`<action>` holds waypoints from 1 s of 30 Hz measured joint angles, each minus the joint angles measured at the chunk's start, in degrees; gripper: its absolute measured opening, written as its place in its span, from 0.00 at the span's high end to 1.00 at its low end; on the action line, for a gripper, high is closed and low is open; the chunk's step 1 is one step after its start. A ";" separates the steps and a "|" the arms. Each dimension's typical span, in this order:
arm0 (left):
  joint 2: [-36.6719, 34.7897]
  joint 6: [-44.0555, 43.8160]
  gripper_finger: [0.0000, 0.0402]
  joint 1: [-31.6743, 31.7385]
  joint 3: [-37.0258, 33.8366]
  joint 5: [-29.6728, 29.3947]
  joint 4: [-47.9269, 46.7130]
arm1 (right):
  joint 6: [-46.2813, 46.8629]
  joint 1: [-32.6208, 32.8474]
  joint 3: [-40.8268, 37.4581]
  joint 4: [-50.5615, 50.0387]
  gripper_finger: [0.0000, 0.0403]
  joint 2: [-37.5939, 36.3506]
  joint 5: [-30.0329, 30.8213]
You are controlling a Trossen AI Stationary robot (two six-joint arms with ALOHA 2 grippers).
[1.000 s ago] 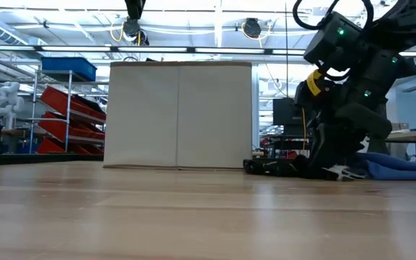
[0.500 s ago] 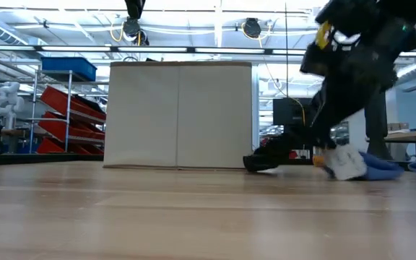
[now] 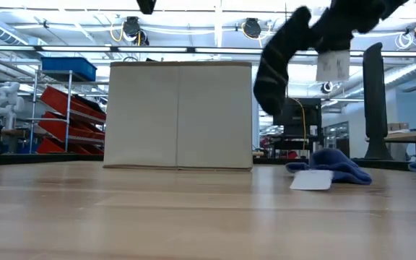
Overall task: Sort clothes
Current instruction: Put the black sock into the white laundry organizer
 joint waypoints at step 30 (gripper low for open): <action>24.77 15.91 0.41 -0.27 7.02 -8.35 16.22 | 0.81 1.60 0.91 3.47 1.00 0.02 0.03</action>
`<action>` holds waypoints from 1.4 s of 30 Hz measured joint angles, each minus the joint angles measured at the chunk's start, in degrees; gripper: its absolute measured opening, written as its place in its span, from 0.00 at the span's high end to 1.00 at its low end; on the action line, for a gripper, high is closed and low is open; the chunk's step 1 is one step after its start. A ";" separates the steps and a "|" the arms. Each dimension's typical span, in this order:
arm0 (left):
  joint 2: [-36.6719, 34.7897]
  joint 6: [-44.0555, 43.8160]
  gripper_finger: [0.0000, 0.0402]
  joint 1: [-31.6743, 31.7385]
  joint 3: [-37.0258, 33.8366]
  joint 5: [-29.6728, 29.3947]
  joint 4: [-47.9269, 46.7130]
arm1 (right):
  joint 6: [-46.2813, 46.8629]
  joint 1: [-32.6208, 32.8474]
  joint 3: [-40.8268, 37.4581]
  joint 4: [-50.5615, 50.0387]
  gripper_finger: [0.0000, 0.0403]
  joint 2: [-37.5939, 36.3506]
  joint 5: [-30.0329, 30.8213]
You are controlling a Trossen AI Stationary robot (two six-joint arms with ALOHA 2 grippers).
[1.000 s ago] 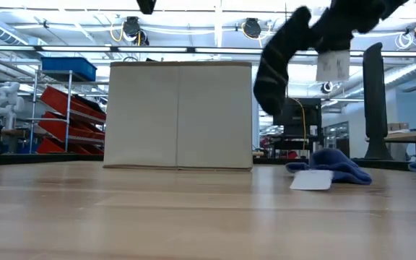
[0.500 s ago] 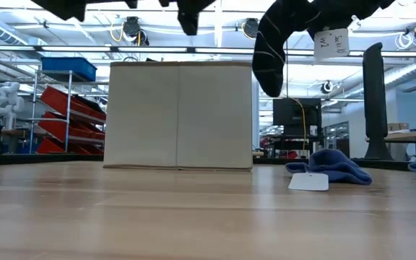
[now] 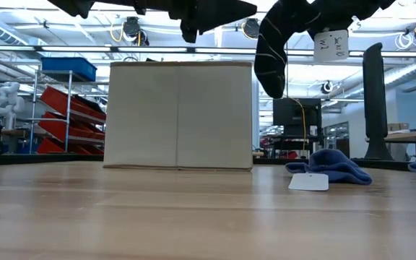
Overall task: Sort clothes
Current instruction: Put the black sock into the white laundry organizer
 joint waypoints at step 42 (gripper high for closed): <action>7.90 2.98 0.99 0.22 9.92 -17.23 -6.38 | 1.20 1.90 0.05 3.34 0.69 -1.10 2.49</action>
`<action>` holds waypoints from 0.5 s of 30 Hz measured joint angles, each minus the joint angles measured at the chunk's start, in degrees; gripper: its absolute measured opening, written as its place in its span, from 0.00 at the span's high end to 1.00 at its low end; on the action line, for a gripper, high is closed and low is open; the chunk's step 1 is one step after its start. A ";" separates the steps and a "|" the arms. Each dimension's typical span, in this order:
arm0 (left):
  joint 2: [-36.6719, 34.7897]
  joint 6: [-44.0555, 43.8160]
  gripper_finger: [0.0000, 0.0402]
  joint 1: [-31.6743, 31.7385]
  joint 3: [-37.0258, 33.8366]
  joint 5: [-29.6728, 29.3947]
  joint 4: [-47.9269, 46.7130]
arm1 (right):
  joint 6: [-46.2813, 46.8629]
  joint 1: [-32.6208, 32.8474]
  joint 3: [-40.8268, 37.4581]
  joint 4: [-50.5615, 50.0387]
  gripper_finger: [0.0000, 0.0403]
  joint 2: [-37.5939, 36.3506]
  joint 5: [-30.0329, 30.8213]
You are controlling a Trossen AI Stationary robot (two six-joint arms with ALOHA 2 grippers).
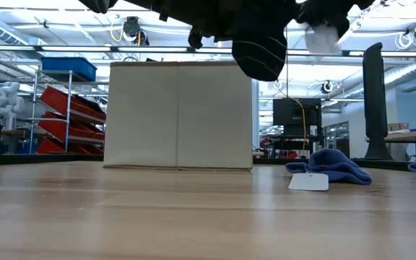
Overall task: Sort clothes
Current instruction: Put the black sock into the white laundry organizer
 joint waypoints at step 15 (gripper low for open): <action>-18.10 13.87 1.00 2.36 4.25 -0.50 -4.55 | 2.00 -0.02 0.01 -8.27 0.60 -11.05 0.60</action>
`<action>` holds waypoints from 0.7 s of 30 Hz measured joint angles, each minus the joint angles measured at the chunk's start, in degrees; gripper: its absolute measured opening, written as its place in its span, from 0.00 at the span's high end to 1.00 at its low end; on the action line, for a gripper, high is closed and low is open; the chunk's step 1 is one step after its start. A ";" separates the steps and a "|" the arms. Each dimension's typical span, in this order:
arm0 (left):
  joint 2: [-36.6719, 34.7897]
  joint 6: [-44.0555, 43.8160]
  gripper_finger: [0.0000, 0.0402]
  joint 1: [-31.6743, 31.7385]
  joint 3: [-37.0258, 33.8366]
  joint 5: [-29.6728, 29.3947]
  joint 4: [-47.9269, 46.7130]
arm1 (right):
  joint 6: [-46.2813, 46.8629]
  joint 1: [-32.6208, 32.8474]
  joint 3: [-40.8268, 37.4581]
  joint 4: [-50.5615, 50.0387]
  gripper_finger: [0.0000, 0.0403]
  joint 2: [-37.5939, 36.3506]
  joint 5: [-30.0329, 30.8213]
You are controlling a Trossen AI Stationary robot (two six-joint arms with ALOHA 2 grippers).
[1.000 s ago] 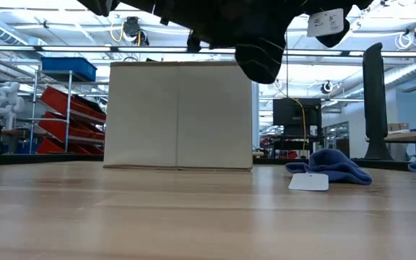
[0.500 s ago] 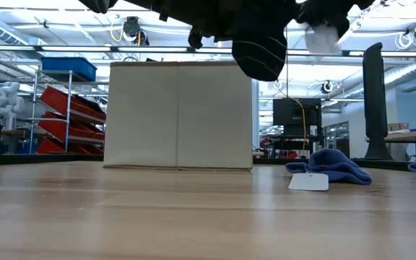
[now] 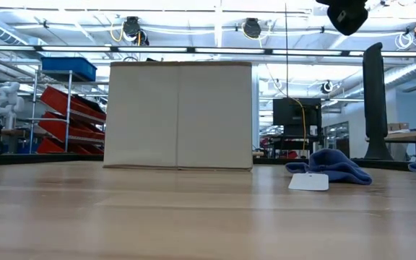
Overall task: Sort clothes
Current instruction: Put the black sock into the white laundry organizer
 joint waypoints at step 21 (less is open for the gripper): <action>-7.69 -12.85 0.98 38.66 4.34 12.00 -33.31 | -0.41 0.00 0.00 -3.34 0.60 -1.84 0.01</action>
